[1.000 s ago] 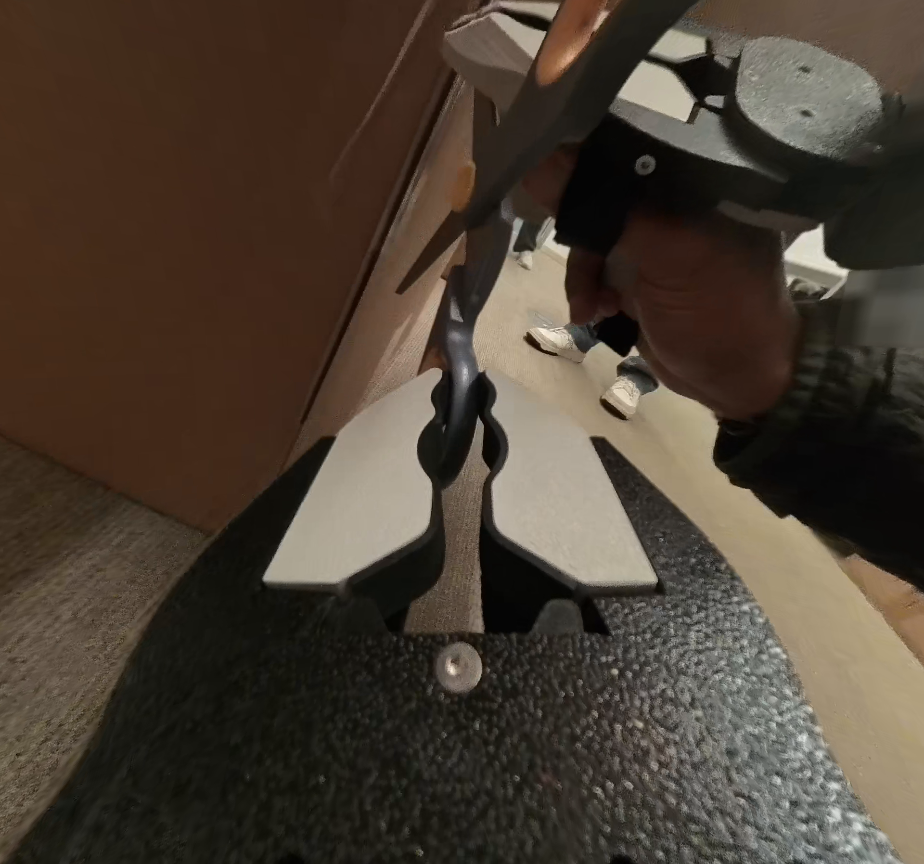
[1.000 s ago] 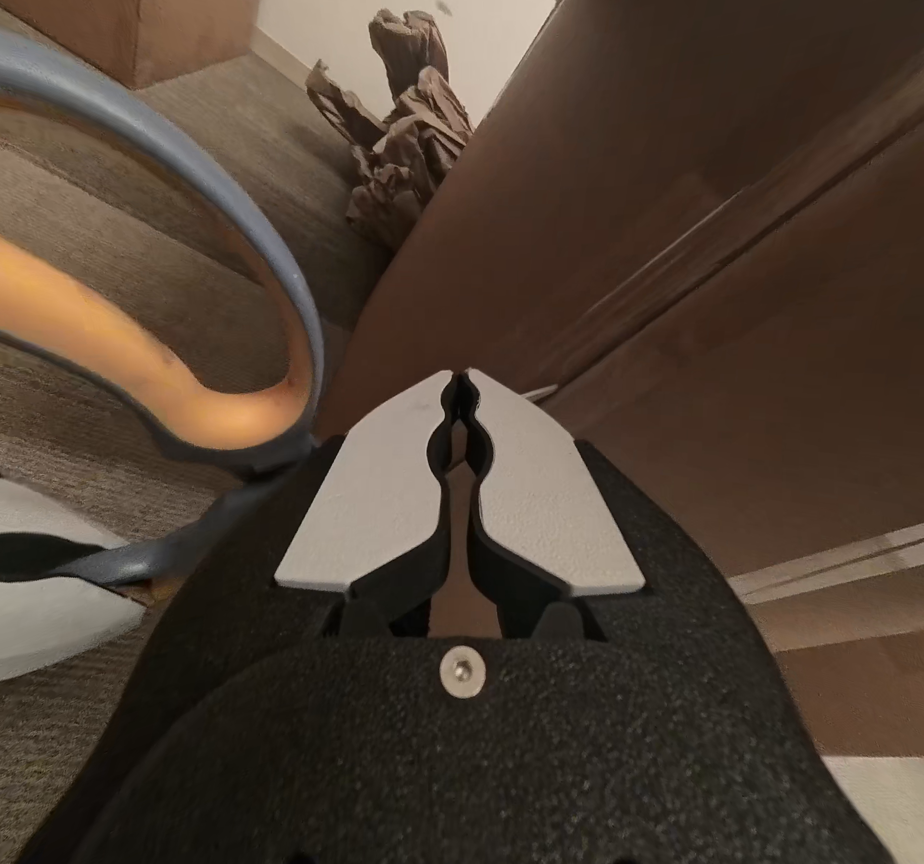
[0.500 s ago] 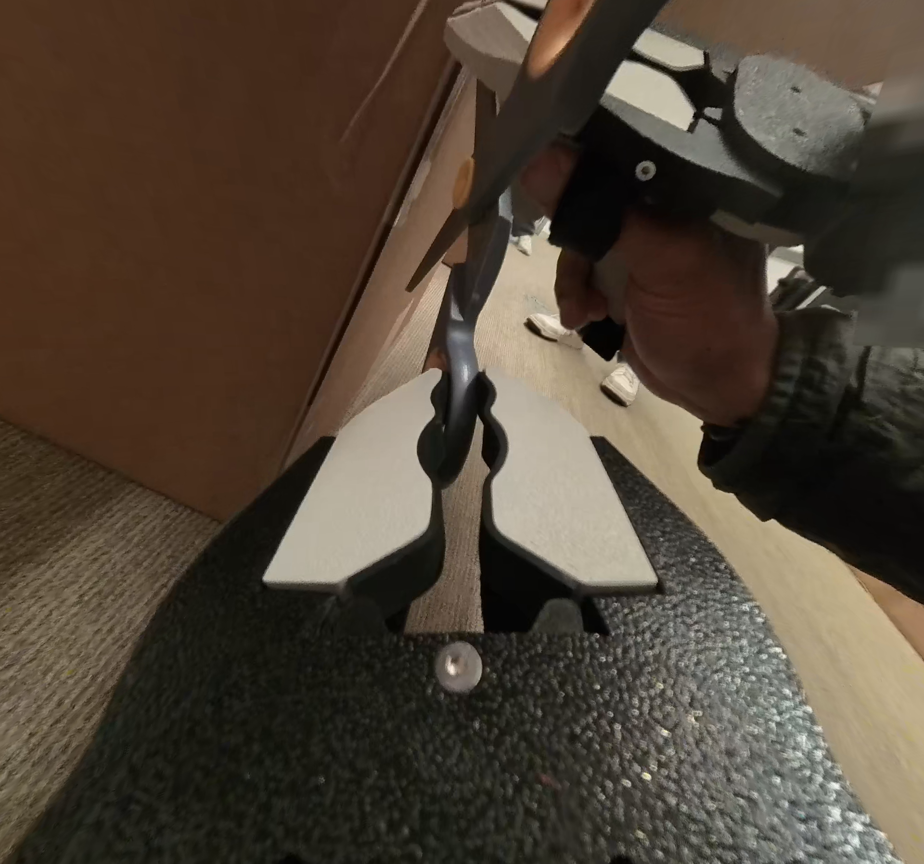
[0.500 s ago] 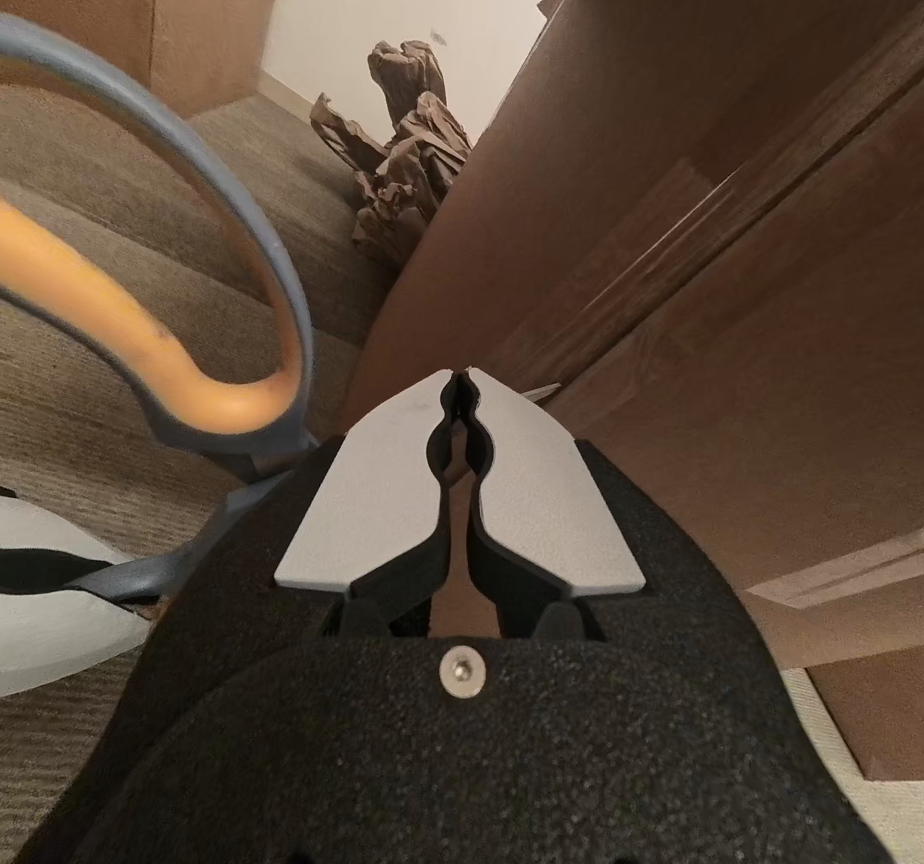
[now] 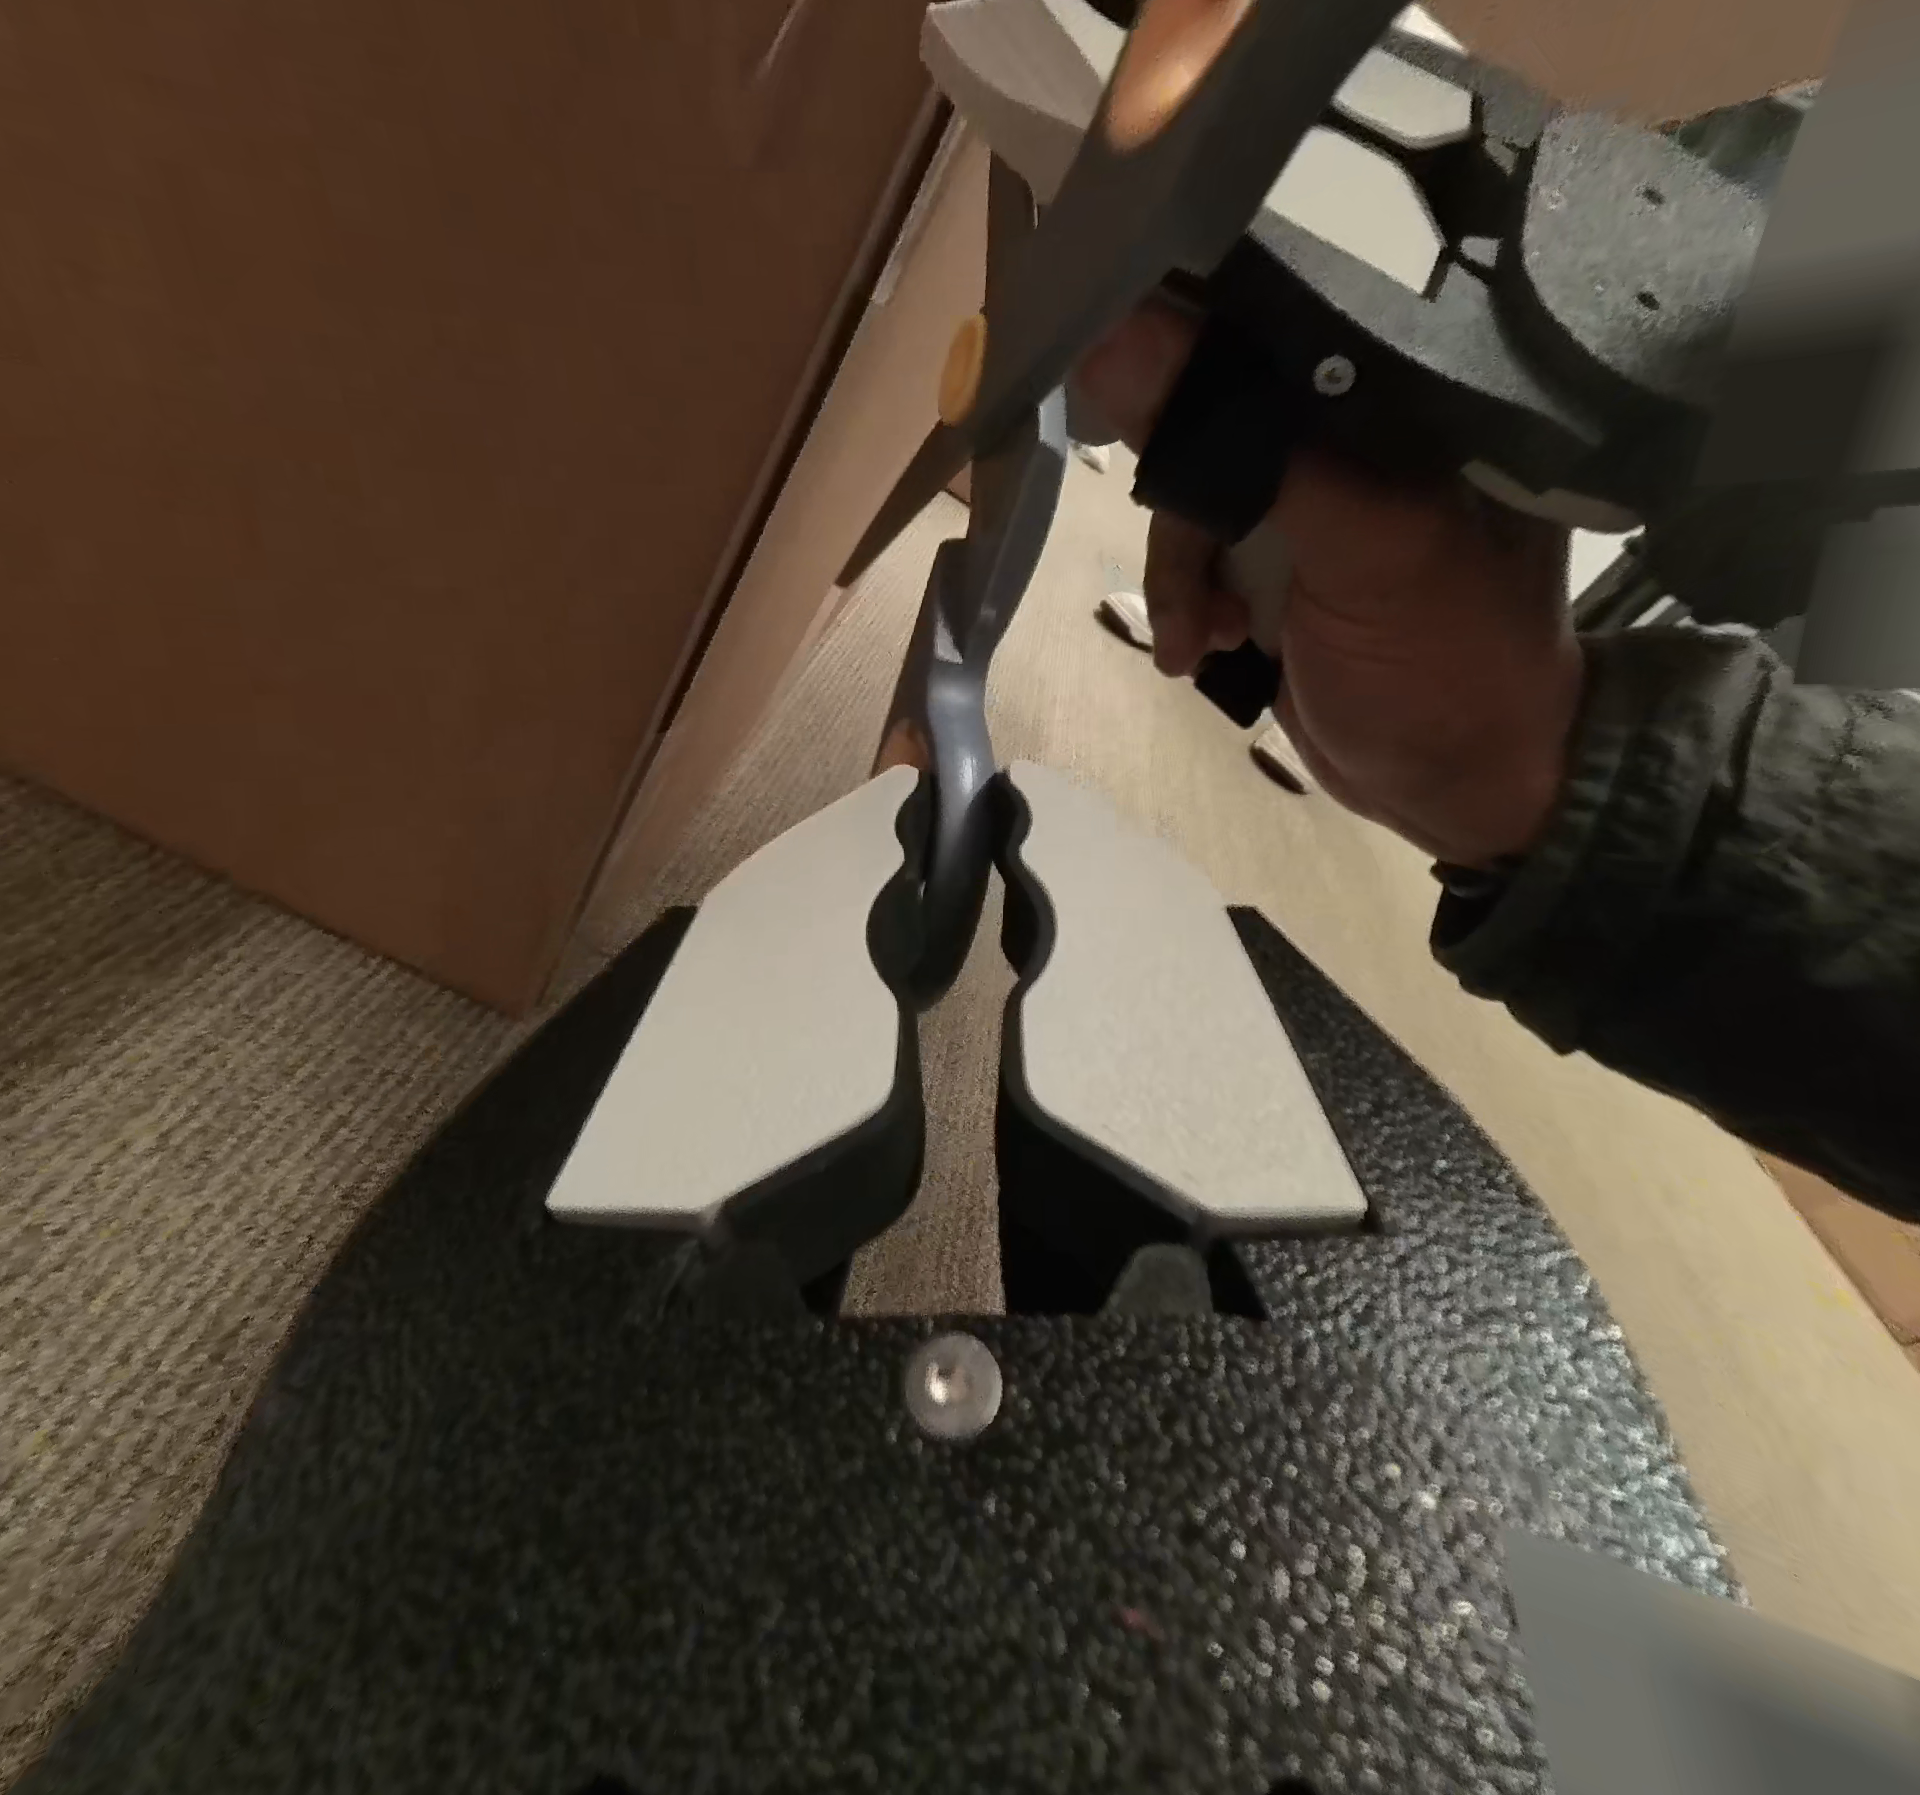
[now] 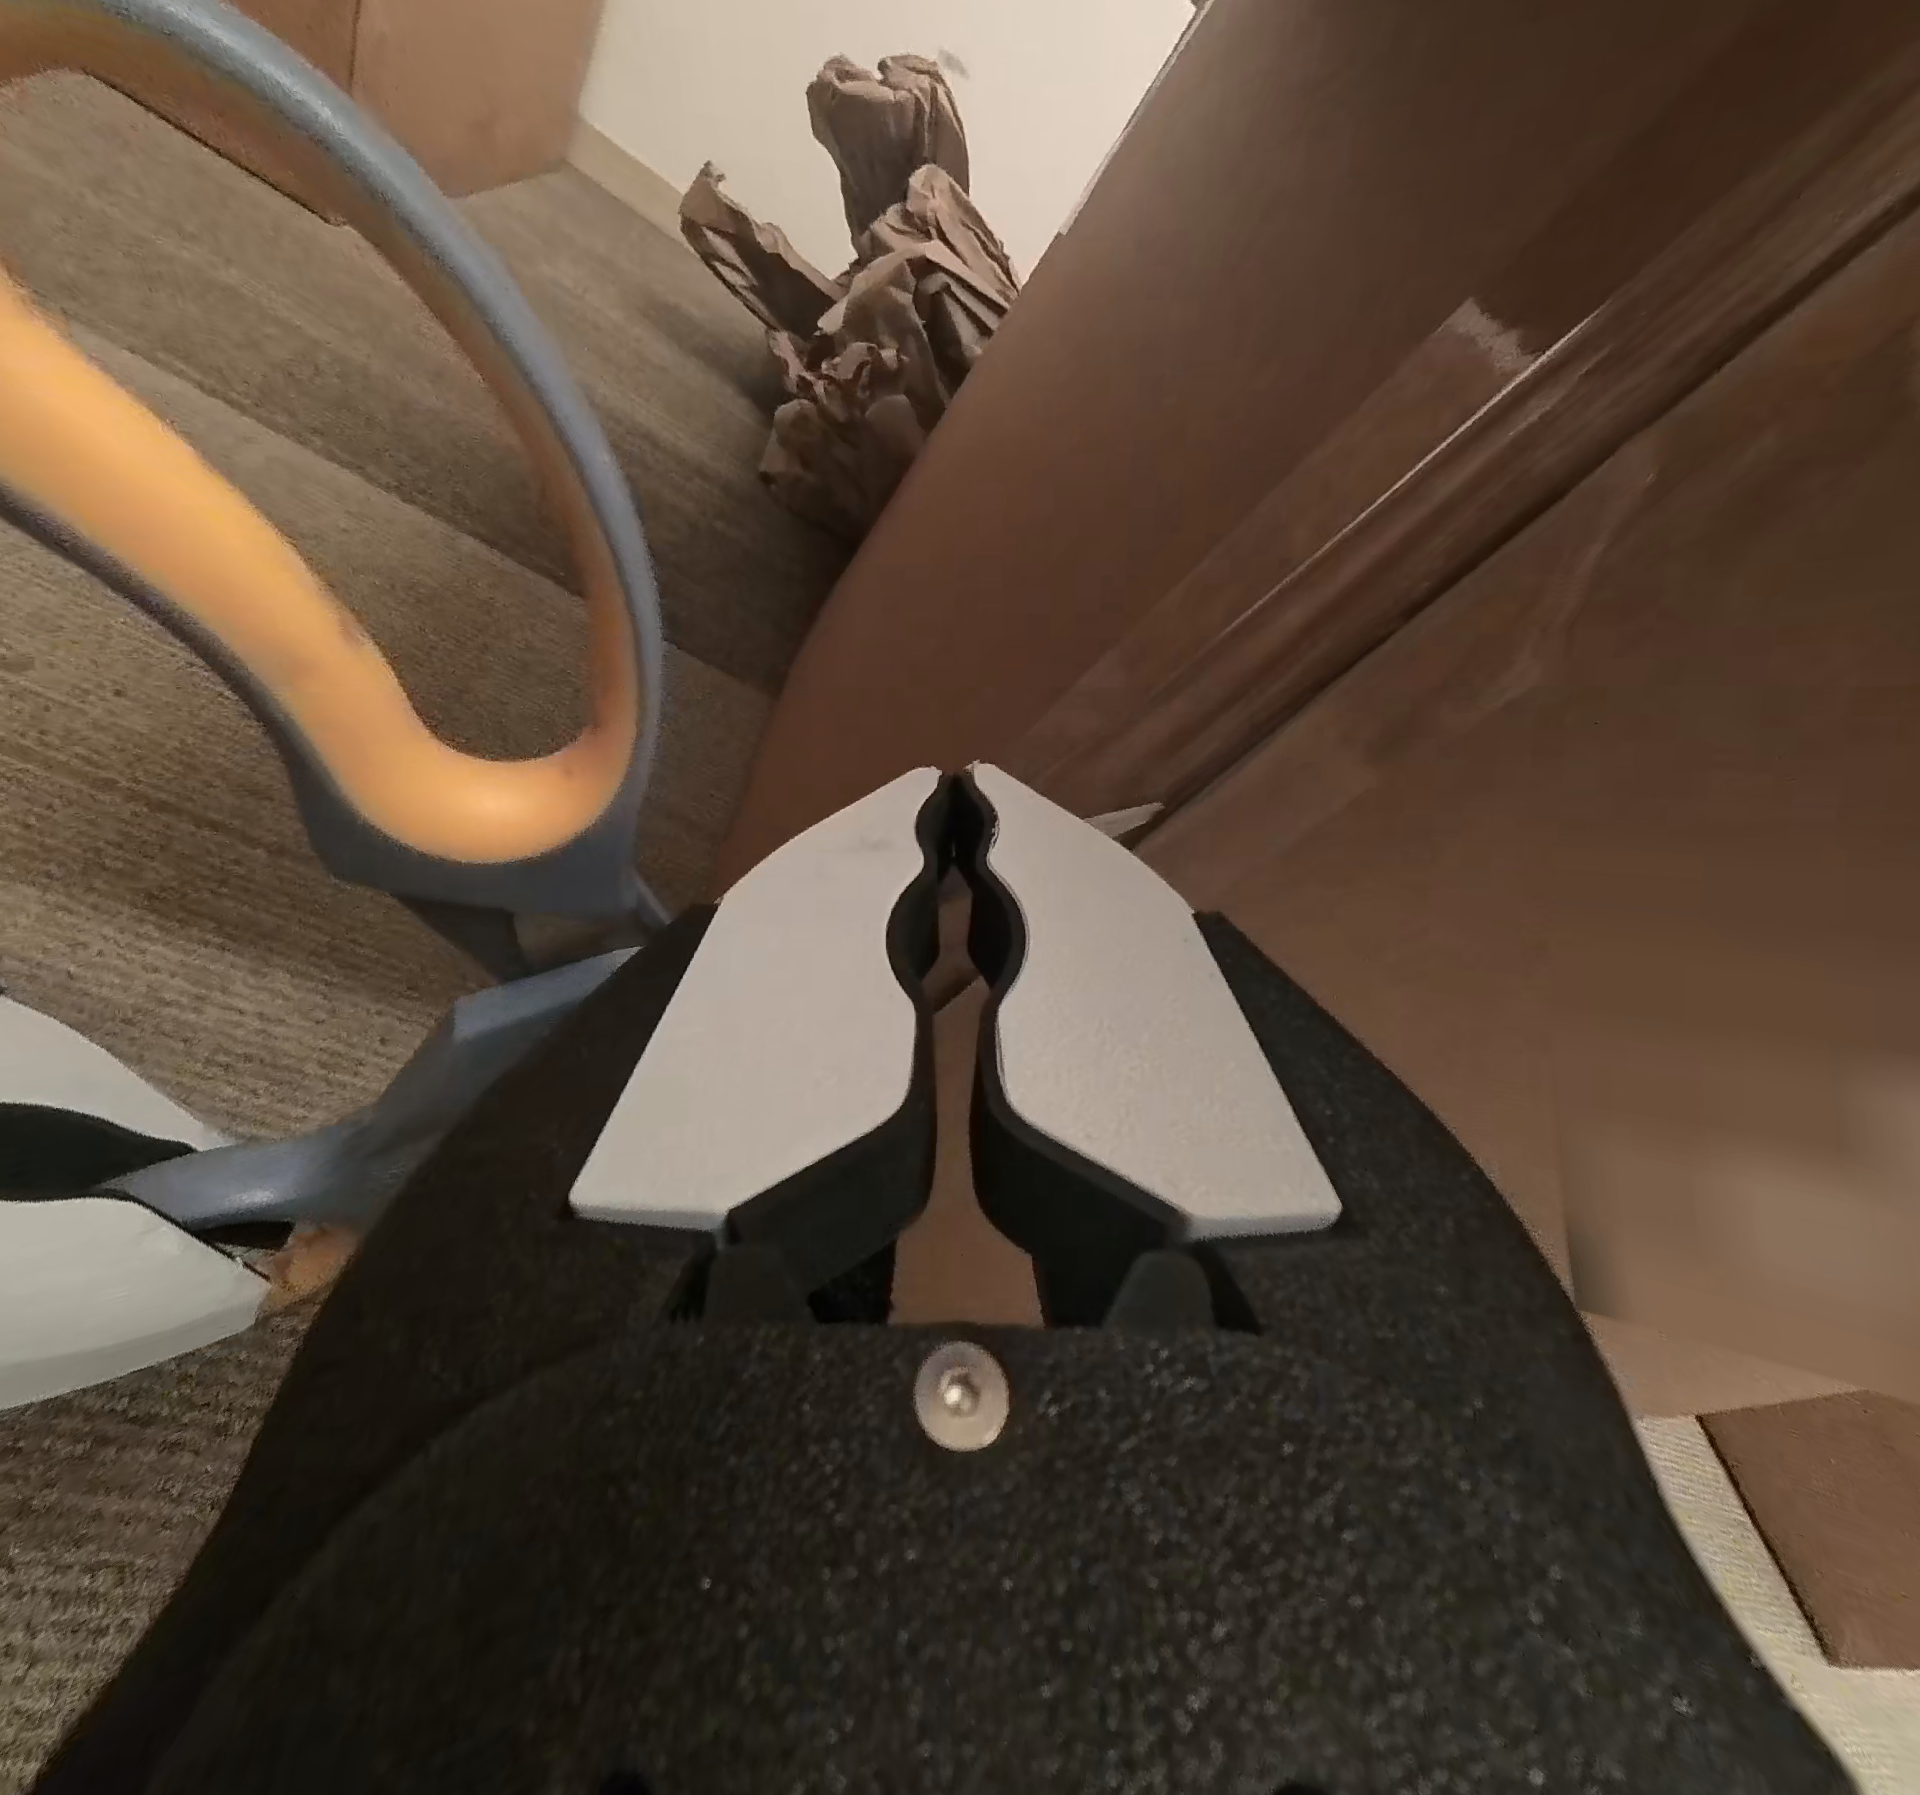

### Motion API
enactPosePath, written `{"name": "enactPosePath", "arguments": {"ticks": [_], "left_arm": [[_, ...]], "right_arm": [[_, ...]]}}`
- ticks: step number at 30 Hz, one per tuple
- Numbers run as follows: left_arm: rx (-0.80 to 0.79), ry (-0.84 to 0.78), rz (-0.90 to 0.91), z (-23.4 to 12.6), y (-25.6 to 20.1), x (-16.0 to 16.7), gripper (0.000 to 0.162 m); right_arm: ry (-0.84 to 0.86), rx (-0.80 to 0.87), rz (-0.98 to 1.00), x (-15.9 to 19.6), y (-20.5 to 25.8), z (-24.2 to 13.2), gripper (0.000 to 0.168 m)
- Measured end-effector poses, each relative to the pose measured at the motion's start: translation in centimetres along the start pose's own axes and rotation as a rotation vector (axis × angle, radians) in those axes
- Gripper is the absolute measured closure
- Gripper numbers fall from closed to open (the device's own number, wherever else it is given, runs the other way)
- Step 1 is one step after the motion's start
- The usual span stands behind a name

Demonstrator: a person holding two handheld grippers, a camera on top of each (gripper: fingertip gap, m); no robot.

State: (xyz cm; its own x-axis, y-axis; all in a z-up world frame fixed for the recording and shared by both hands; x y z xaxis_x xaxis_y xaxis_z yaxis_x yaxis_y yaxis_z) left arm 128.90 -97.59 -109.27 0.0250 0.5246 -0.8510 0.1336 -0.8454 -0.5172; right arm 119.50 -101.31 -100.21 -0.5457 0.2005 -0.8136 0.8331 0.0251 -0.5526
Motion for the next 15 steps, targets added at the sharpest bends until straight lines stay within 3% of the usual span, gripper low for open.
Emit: {"name": "enactPosePath", "arguments": {"ticks": [15], "left_arm": [[0.002, 0.074, -0.068, -0.5, 1.8, 3.5, 0.153]], "right_arm": [[0.059, -0.051, 0.014, 3.6, 2.5, 0.8, 0.168]]}}
Point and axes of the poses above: each gripper's, where its closed fingertips meet, z out along the fingers, x out of its underside, y = z × x across the jaws, the point moved 4 cm from there along -z, back along the fingers, and after that the axes turned 2 degrees about -x, right-handed, at the moved point
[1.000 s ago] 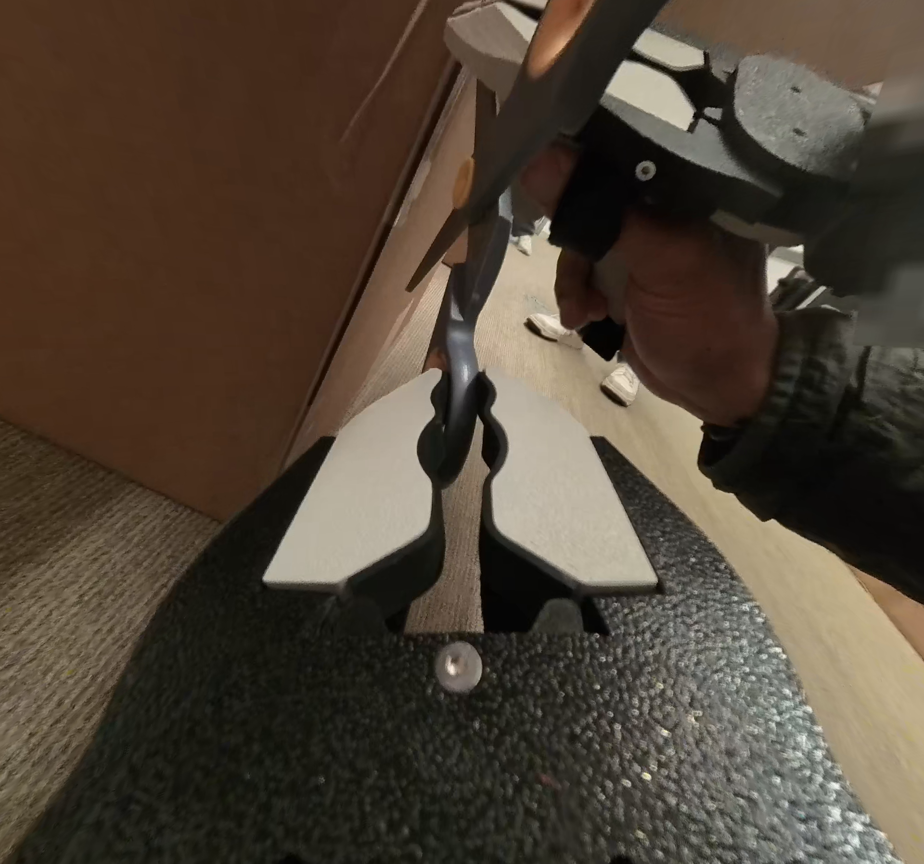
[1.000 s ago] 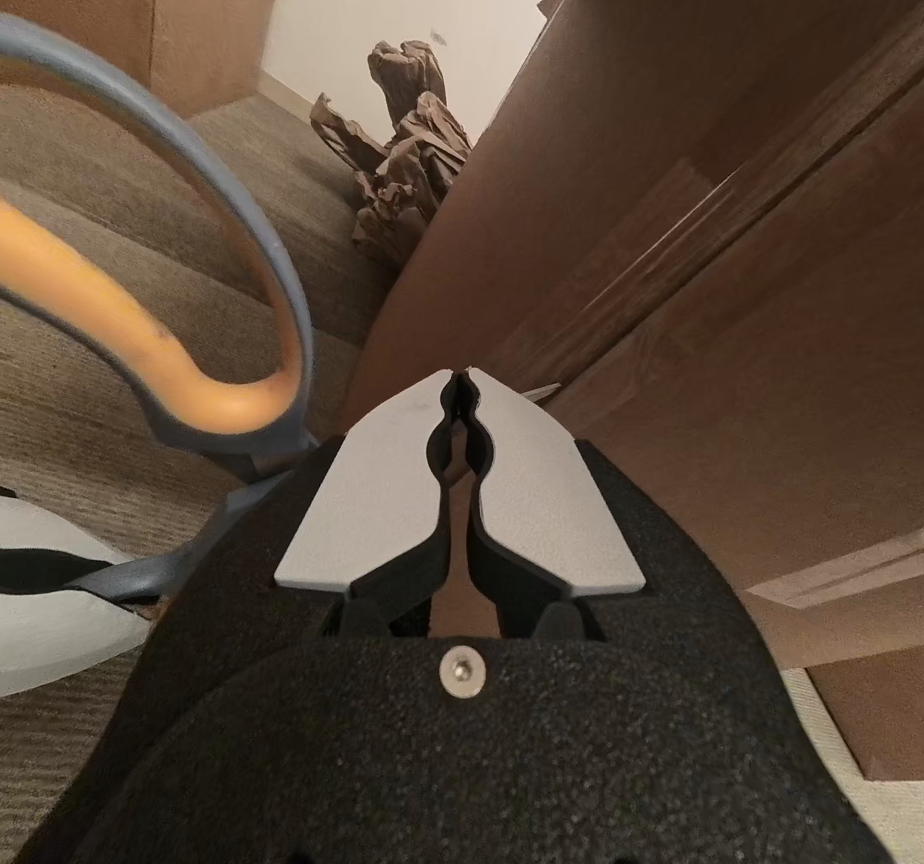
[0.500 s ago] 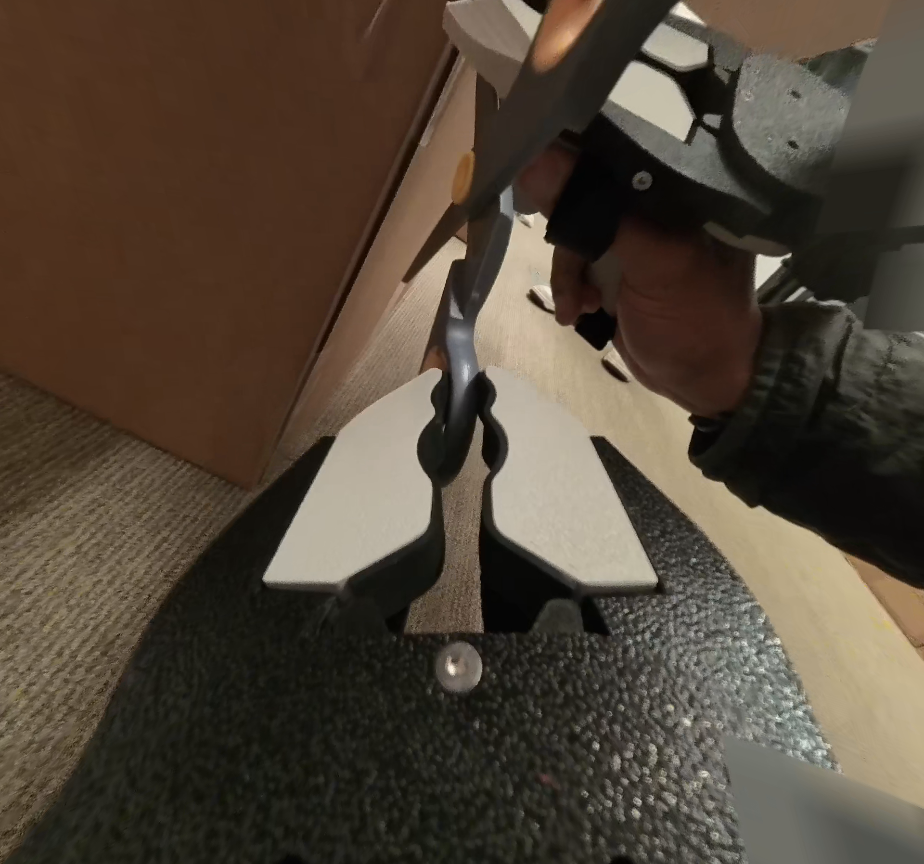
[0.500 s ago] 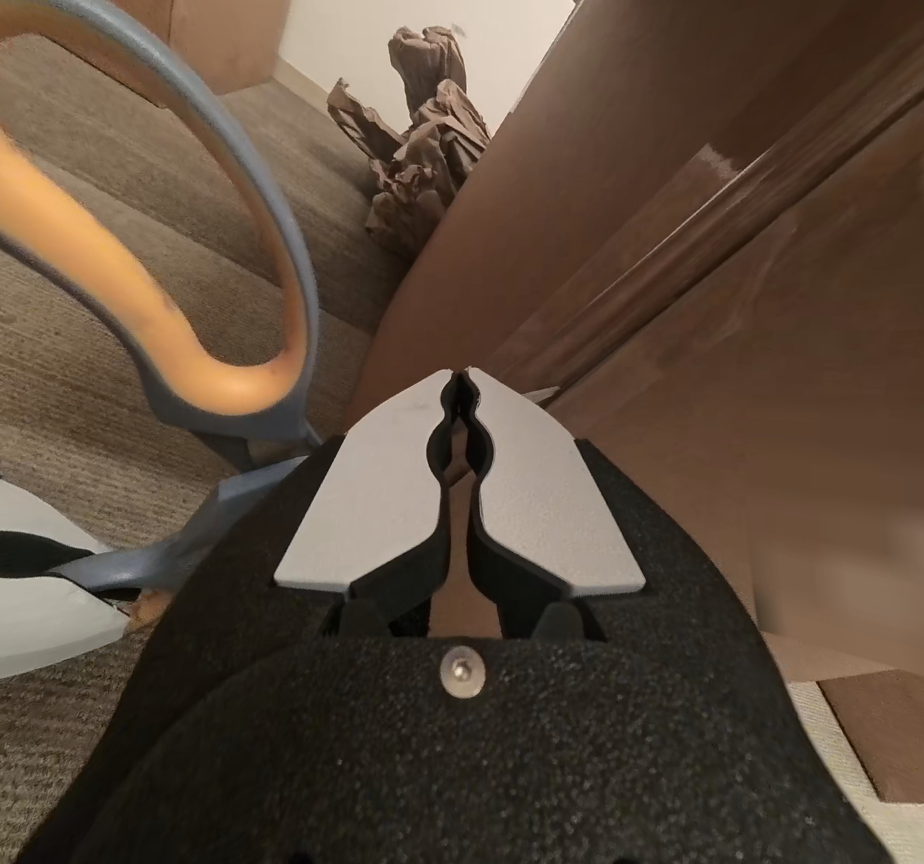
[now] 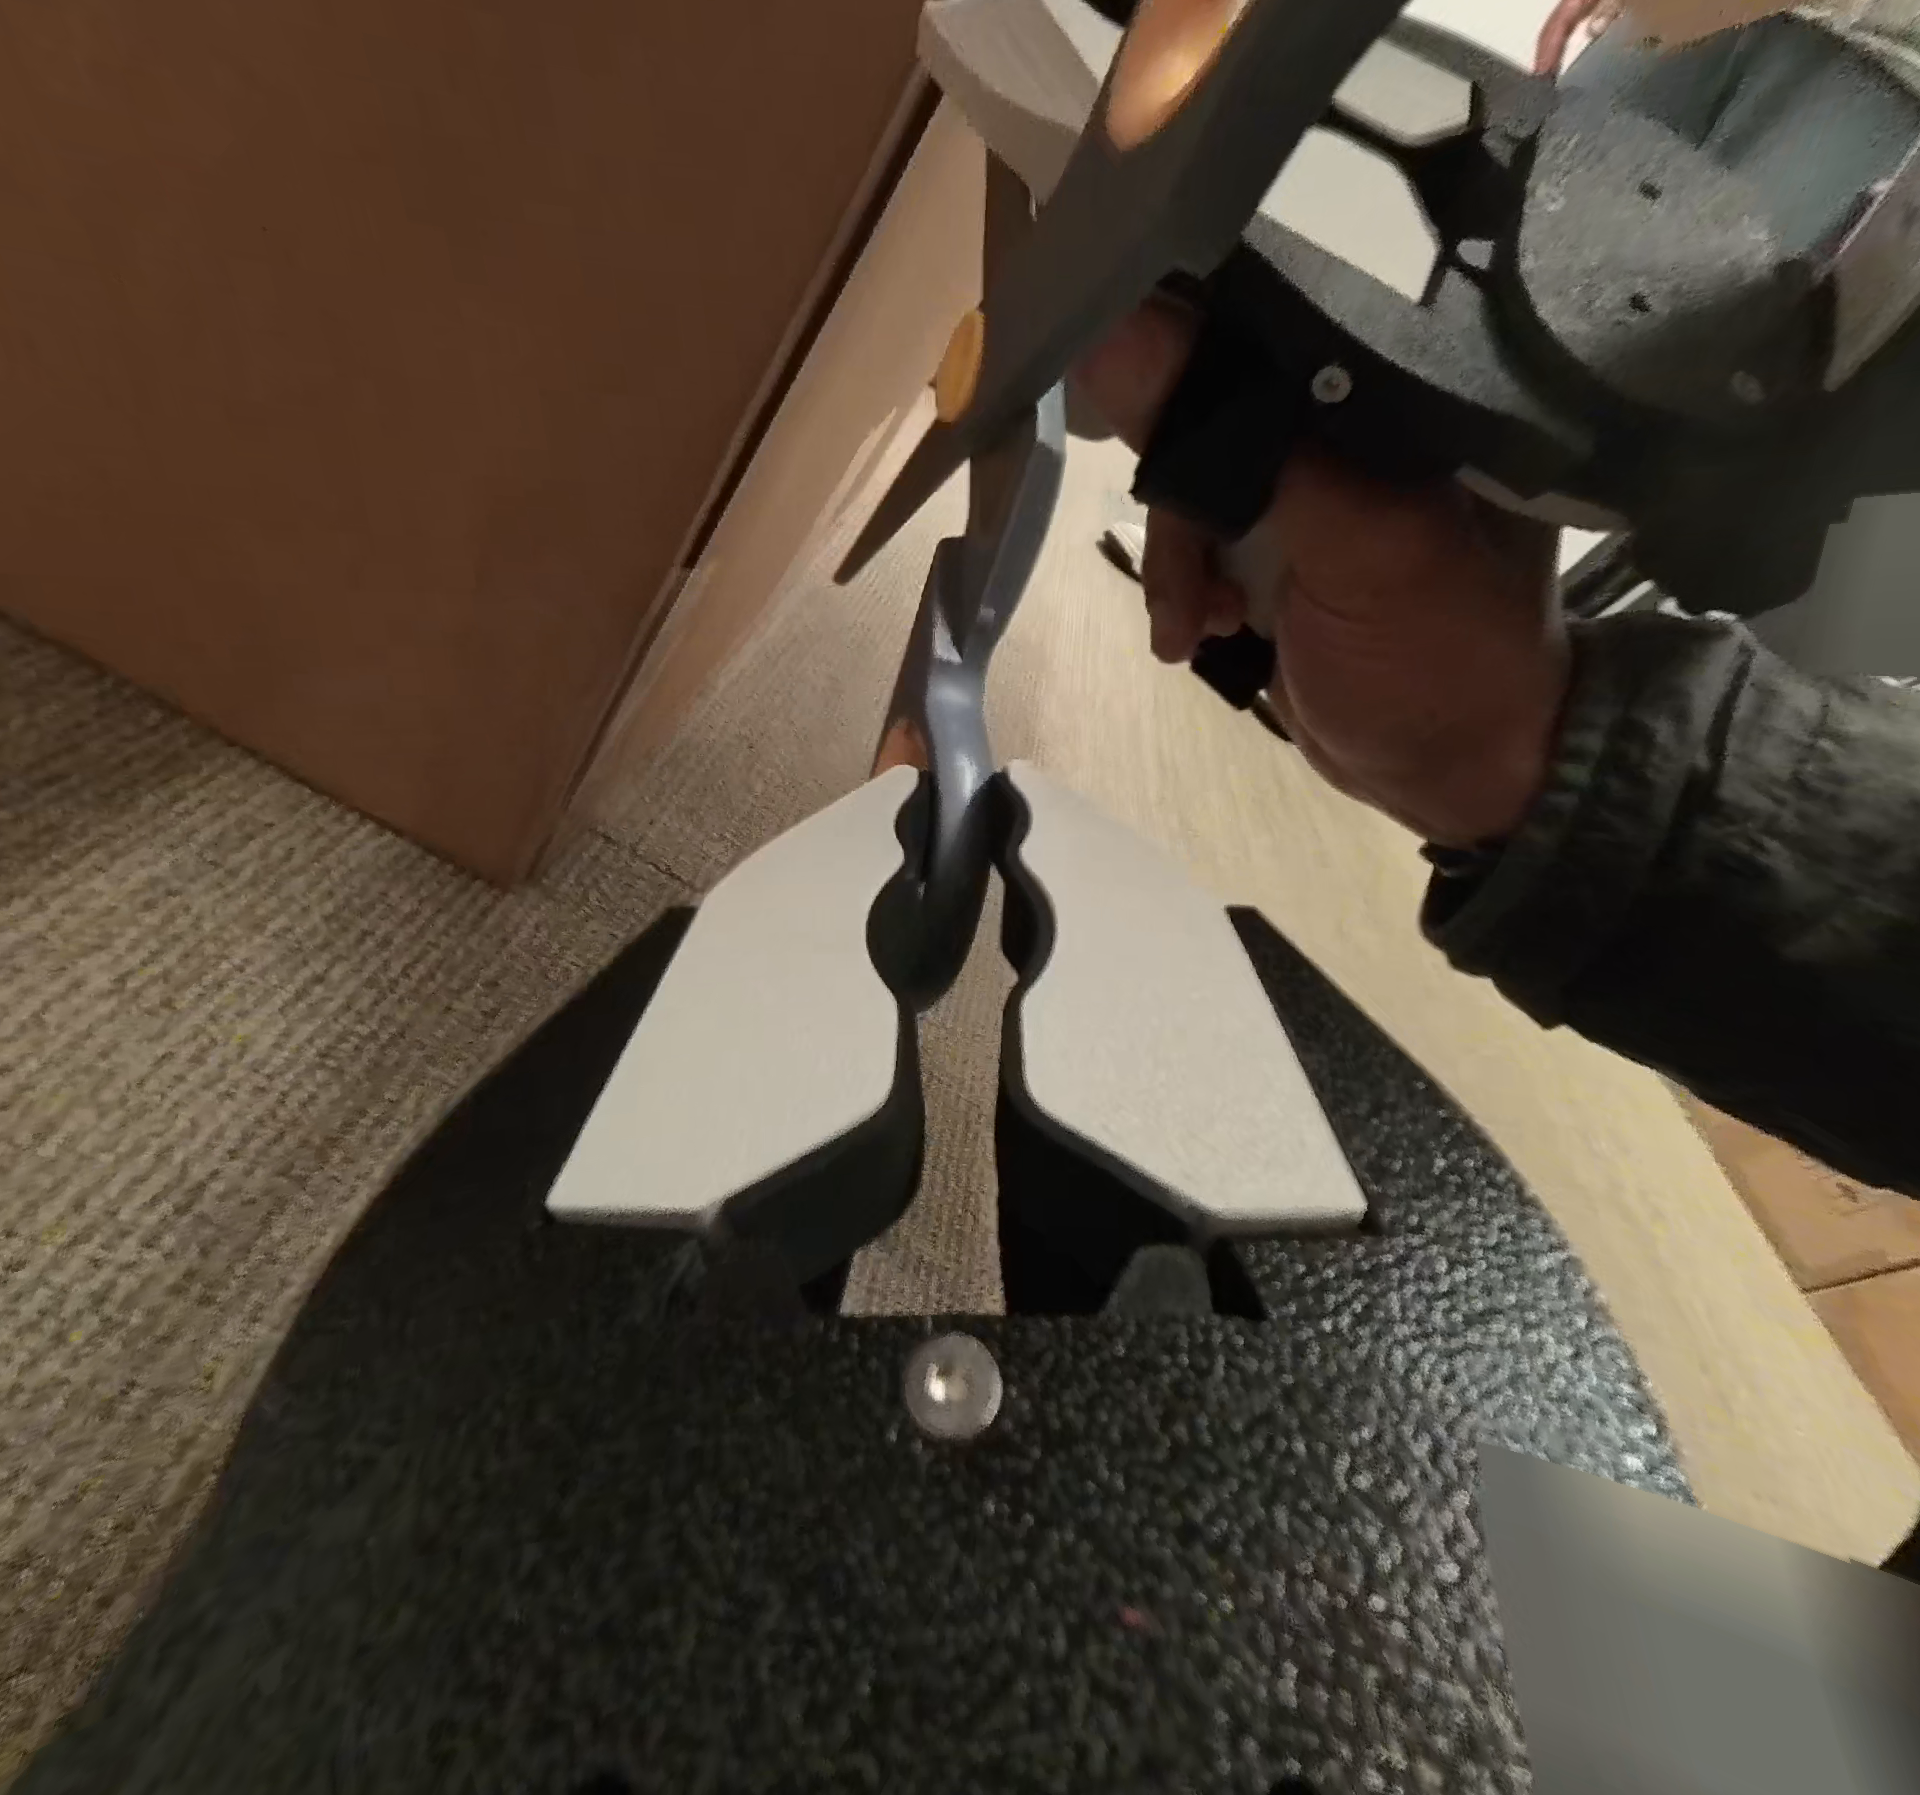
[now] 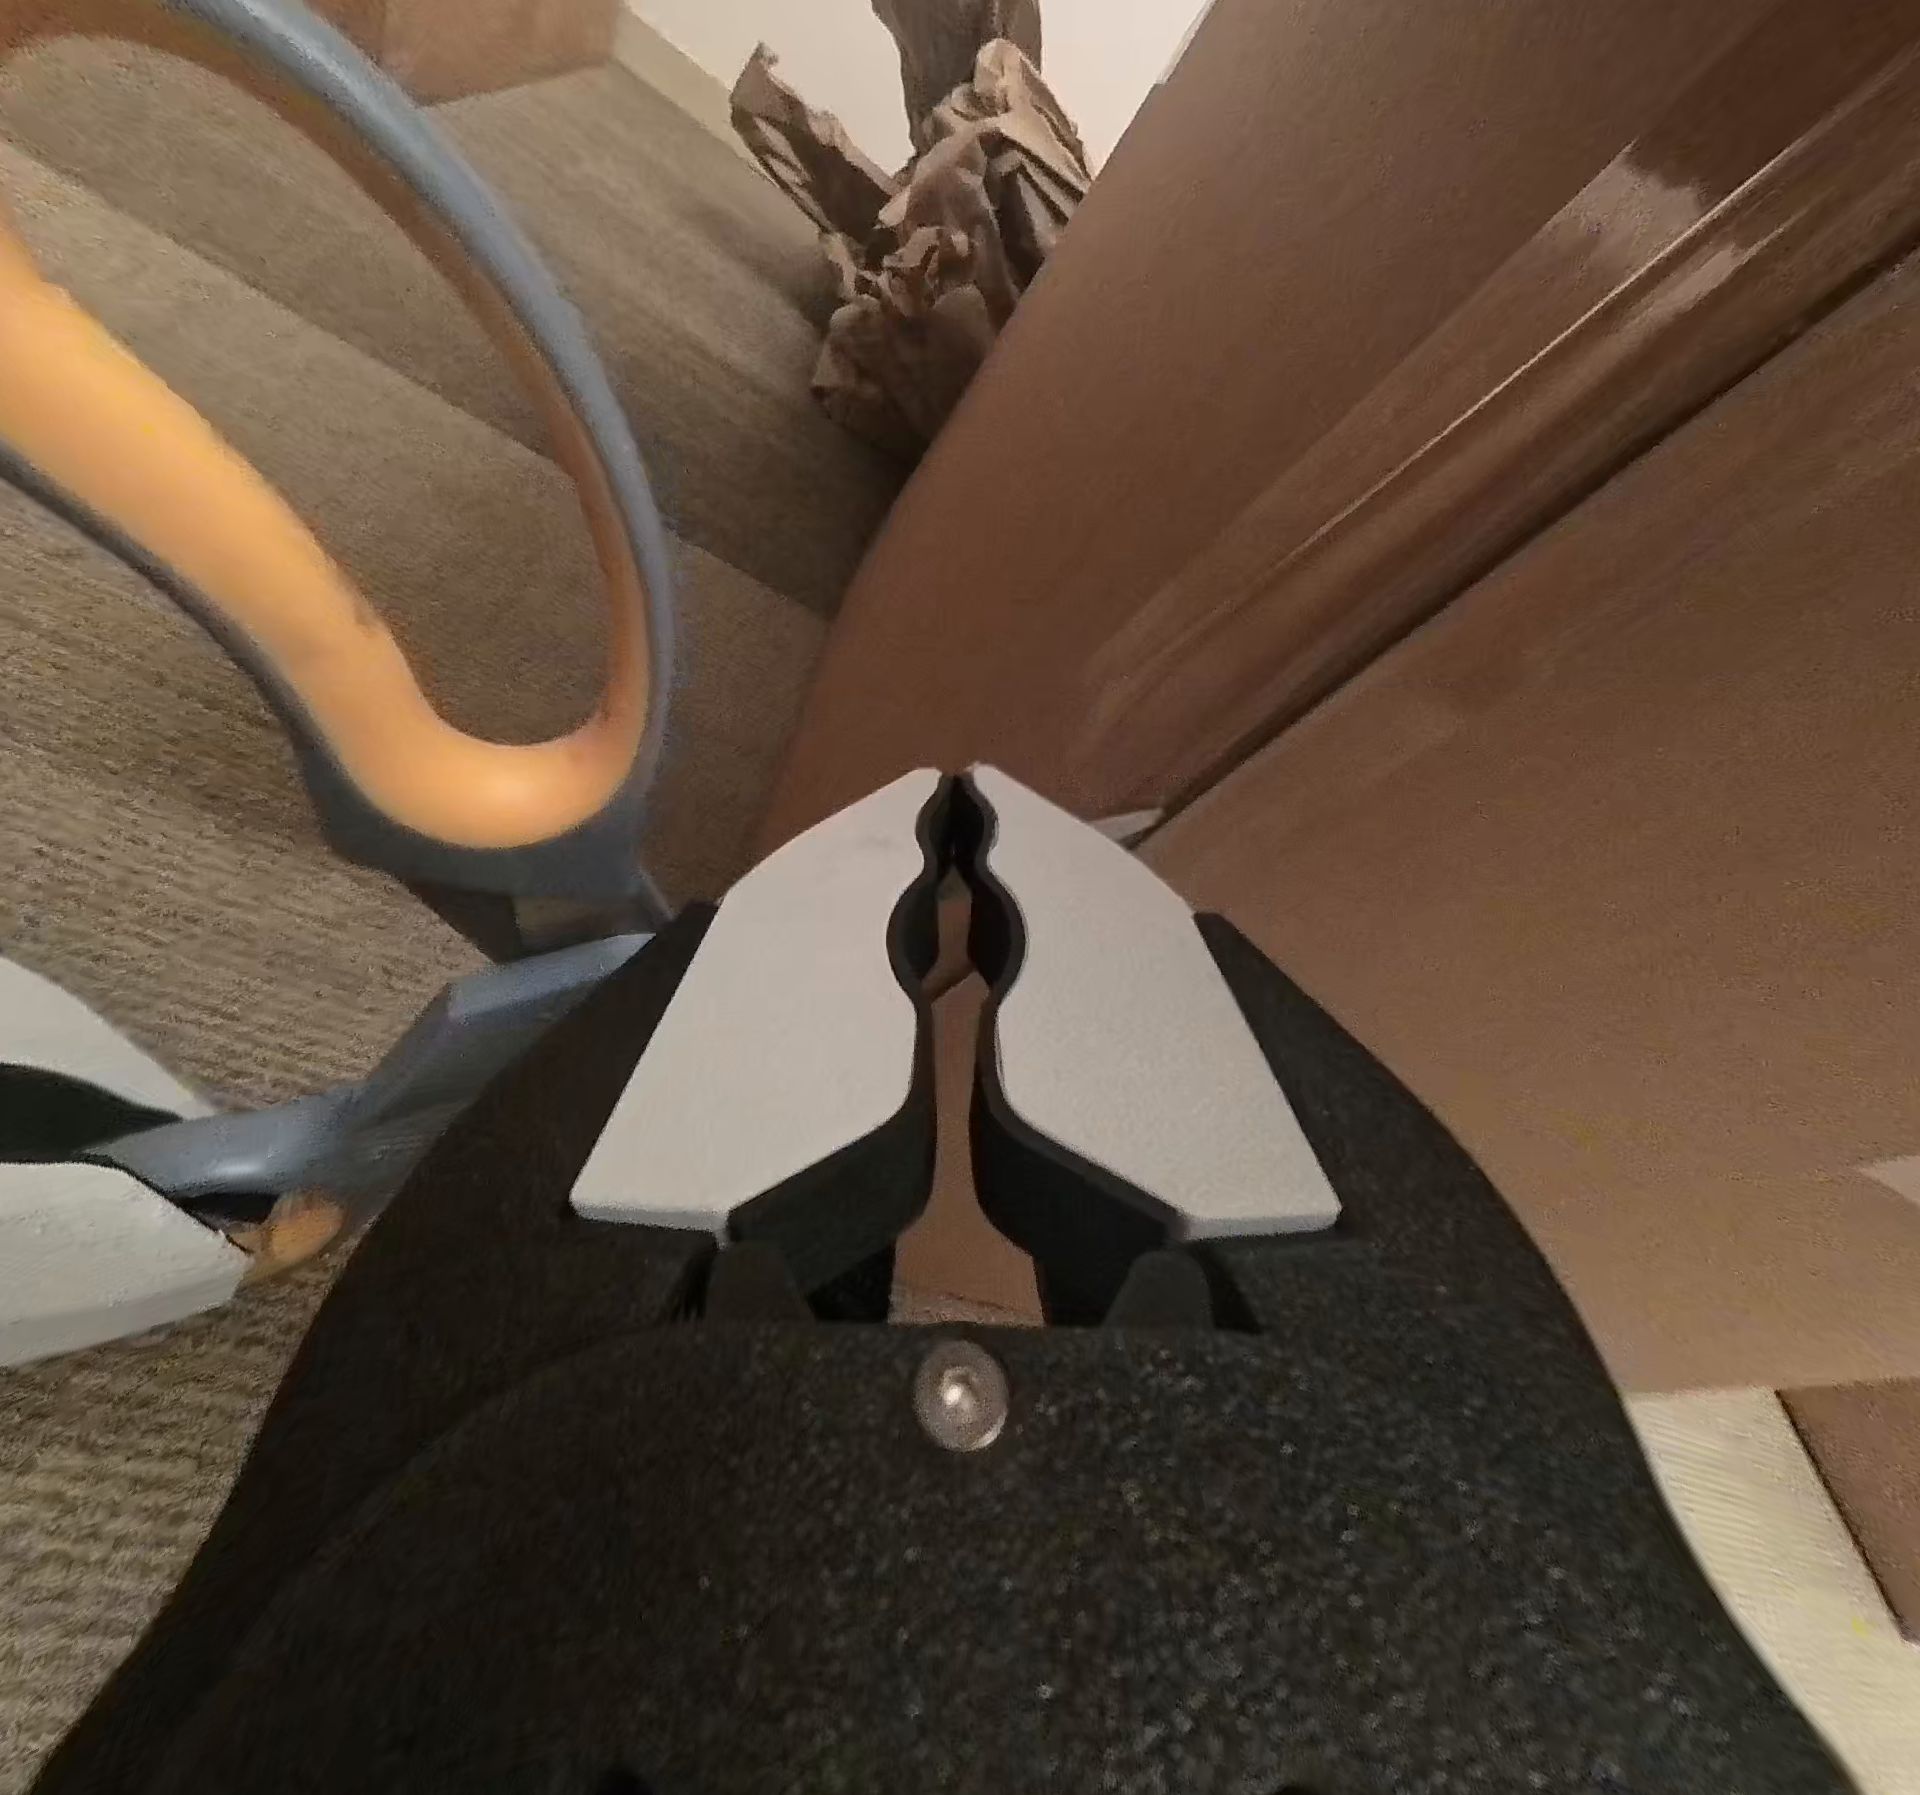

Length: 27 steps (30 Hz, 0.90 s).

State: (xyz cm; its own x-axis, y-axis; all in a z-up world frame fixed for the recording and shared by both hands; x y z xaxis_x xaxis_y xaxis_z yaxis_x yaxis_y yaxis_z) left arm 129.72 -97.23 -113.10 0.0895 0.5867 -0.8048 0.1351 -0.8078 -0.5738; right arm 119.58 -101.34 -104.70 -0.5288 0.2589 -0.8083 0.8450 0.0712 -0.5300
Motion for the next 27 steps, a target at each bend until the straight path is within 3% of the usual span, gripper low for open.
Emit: {"name": "enactPosePath", "arguments": {"ticks": [8, 12, 20, 27], "left_arm": [[-0.021, 0.036, -0.014, -0.3, 0.8, 1.7, 0.153], [-0.025, 0.008, 0.031, -1.2, 0.9, 0.9, 0.153], [-0.037, -0.006, 0.075, -4.3, -1.4, -1.5, 0.154], [-0.039, -0.047, 0.035, -8.2, -3.9, -4.2, 0.153]], "right_arm": [[0.051, -0.034, 0.037, 2.0, 1.3, 0.6, 0.168], [0.083, -0.064, 0.036, 1.8, 1.8, 0.5, 0.168], [0.066, -0.115, 0.101, -1.7, 2.6, -1.8, 0.168], [0.012, -0.174, 0.111, -6.9, 2.1, -5.7, 0.168]]}}
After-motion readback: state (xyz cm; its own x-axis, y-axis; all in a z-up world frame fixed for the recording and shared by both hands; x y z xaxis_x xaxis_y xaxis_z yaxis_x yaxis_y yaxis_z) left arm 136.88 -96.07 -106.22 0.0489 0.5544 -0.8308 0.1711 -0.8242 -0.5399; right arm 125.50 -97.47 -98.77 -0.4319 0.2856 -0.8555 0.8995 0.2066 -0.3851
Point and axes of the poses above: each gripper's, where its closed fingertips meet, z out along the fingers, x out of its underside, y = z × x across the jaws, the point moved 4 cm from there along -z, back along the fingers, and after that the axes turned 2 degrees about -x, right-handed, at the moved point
